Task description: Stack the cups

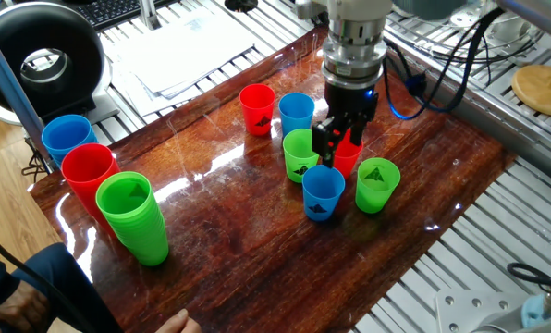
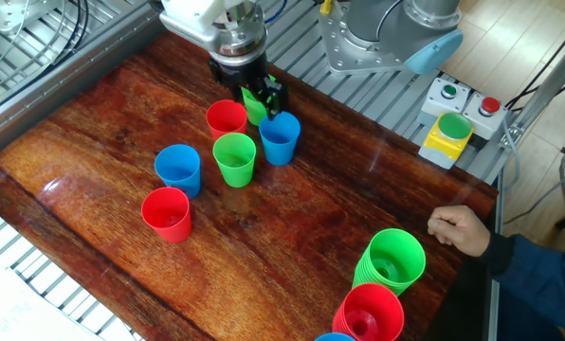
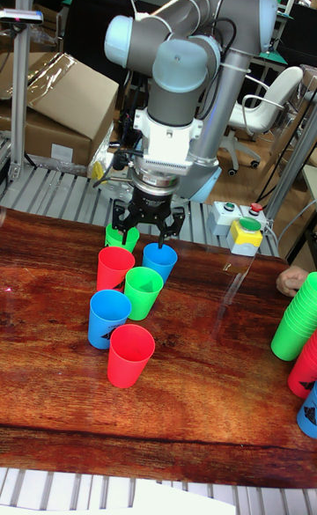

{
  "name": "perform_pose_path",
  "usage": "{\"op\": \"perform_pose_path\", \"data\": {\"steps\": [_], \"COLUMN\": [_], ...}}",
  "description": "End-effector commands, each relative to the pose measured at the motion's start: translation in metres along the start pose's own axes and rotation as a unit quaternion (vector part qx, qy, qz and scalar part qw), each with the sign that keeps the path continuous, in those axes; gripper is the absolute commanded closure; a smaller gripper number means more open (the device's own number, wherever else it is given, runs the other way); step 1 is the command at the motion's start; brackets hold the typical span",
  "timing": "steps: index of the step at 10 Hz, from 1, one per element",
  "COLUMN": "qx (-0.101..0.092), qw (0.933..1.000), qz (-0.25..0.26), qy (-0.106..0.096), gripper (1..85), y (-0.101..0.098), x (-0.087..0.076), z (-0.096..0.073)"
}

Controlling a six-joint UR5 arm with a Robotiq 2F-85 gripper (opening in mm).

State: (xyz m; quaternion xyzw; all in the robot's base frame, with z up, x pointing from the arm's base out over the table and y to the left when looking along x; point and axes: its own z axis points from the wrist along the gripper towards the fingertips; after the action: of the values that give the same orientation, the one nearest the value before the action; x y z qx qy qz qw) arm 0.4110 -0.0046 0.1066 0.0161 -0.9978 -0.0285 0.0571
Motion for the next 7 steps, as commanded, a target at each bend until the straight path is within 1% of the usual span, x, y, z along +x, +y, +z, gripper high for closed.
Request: {"op": "perform_pose_path", "data": {"steps": [1,2,3,5,6,7], "qx": [-0.002,0.009,0.014,0.018,0.02,0.017], "qw": [0.9988,0.9983,0.9976,0.9968,0.9969,0.9969], "qz": [0.043,0.05,0.059,0.06,0.056,0.058], "qy": [-0.025,-0.029,-0.033,-0.049,-0.051,-0.049], "gripper": [16.7,17.0,18.0,18.0,18.0,18.0], "y": [0.002,-0.003,-0.007,-0.017,-0.019,-0.017], "x": [-0.009,-0.009,-0.009,-0.012,-0.01,-0.008], "z": [0.009,0.009,0.009,0.013,0.013,0.011]}}
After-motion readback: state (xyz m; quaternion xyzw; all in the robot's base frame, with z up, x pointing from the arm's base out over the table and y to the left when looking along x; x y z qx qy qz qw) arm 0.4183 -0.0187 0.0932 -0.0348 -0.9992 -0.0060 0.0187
